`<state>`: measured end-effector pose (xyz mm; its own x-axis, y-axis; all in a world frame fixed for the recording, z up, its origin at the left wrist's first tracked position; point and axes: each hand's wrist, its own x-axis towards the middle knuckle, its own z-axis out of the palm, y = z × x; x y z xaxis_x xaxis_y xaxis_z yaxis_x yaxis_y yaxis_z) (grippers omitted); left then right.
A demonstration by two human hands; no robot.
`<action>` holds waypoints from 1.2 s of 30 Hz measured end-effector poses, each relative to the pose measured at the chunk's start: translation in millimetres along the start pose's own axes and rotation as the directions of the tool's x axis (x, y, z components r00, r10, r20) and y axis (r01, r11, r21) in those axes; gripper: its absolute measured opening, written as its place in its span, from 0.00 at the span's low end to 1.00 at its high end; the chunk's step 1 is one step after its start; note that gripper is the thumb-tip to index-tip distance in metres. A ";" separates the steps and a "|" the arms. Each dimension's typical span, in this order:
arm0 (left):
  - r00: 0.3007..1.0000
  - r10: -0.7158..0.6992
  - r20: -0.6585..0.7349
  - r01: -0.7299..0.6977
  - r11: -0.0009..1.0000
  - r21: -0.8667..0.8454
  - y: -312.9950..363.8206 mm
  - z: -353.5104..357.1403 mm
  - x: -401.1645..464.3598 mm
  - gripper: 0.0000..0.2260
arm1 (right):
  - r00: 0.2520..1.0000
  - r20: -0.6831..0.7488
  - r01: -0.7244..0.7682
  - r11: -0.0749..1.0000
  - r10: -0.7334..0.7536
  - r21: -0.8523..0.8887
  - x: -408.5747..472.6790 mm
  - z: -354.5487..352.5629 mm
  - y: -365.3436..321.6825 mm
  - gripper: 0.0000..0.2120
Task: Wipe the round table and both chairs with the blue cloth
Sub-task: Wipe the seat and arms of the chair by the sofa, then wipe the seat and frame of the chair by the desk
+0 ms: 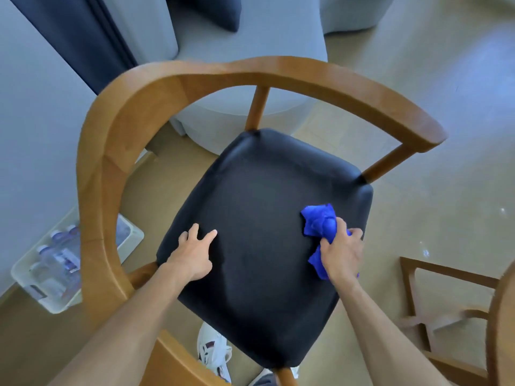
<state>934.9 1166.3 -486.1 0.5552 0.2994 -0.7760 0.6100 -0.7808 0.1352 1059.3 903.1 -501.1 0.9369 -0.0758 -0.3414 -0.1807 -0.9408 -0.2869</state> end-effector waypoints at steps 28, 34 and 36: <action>0.416 0.777 -0.472 -0.848 0.144 -0.510 237.2 -280.8 -457.5 0.27 | 0.854 -0.370 0.501 0.386 -0.366 0.774 -248.4 -499.0 -77.8 0.10; 0.339 0.838 -0.426 -0.848 0.077 -0.524 267.1 -275.1 -491.0 0.17 | 0.878 -0.412 0.470 0.283 -0.243 0.836 -301.6 -537.8 -44.9 0.12; 0.309 0.885 -0.348 -0.807 0.050 -0.589 271.7 -269.5 -499.5 0.17 | 0.888 -0.445 0.460 0.265 -0.115 0.848 -319.6 -541.9 -31.8 0.11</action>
<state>975.6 952.4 104.3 0.9081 -0.4081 0.0943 -0.0843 0.0425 0.9955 927.8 778.1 102.2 0.9860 -0.1062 0.1286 0.1289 -0.0042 -0.9917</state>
